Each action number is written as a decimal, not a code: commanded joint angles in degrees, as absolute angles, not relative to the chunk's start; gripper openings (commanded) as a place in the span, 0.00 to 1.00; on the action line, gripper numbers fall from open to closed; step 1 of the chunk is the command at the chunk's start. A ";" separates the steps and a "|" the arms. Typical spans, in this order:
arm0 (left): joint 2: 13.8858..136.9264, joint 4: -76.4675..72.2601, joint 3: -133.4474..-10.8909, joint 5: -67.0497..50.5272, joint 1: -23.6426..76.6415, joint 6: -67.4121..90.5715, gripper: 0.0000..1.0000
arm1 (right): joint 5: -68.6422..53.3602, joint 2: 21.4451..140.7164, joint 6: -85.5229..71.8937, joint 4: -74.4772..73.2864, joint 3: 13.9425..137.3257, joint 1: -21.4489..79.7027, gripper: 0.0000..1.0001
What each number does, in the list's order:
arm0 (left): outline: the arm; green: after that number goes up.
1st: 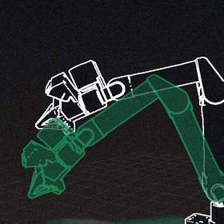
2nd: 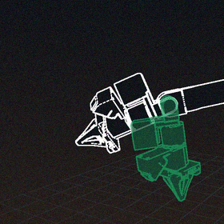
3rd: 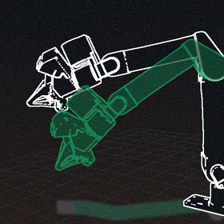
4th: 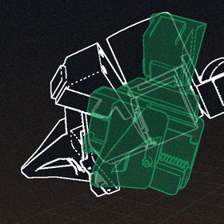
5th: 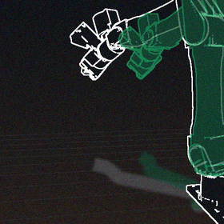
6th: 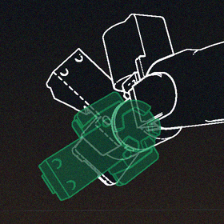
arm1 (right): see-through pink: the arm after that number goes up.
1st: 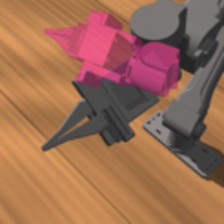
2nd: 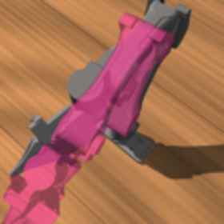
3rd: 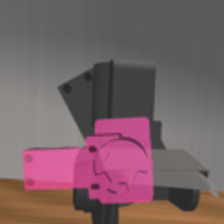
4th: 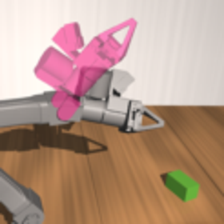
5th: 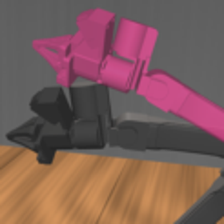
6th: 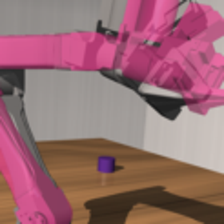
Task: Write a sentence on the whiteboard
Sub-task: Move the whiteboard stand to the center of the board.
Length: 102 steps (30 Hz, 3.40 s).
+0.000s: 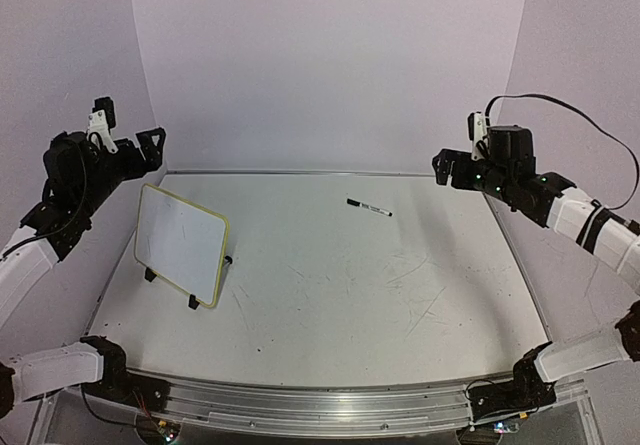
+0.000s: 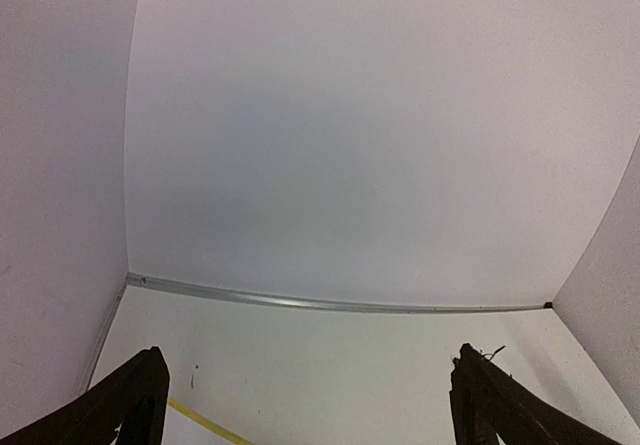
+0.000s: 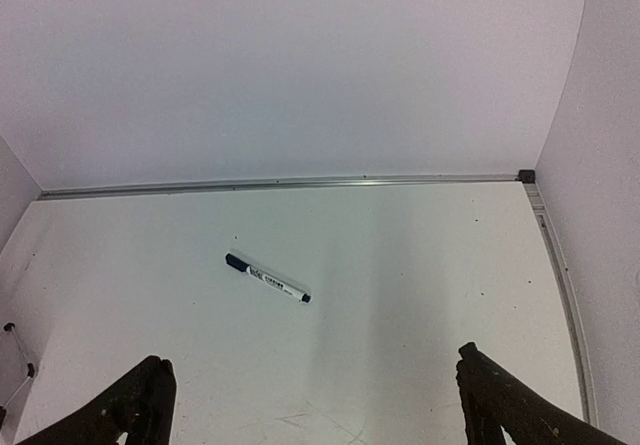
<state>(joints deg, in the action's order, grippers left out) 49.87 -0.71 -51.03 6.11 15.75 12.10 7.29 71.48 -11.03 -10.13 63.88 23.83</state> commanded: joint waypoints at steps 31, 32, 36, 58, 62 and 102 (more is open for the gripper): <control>57.22 45.38 -35.51 -3.19 17.78 54.88 0.60 | -6.43 76.94 -12.22 -4.38 62.50 25.44 0.98; 58.35 42.88 -34.38 -1.33 18.38 55.94 0.59 | -6.60 76.71 -12.10 -4.38 62.37 25.41 0.98; 60.22 32.14 -30.09 -0.53 19.10 57.51 0.59 | -6.63 75.92 -12.03 -4.22 61.35 25.51 0.98; 83.37 12.09 -35.70 10.36 39.73 57.76 0.66 | -6.85 76.10 -12.74 -2.33 58.63 25.59 0.98; 89.70 7.38 -40.23 8.81 44.20 57.21 0.67 | -7.12 77.34 -13.07 -2.23 58.56 25.83 0.98; 46.31 29.79 -61.26 35.46 51.68 30.15 0.93 | 20.38 142.70 -29.85 -3.55 109.60 67.30 0.44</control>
<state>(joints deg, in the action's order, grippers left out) 47.55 28.73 -58.81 31.59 51.70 32.12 15.25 139.04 -28.51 -1.83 104.95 67.42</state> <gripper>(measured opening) 0.927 0.441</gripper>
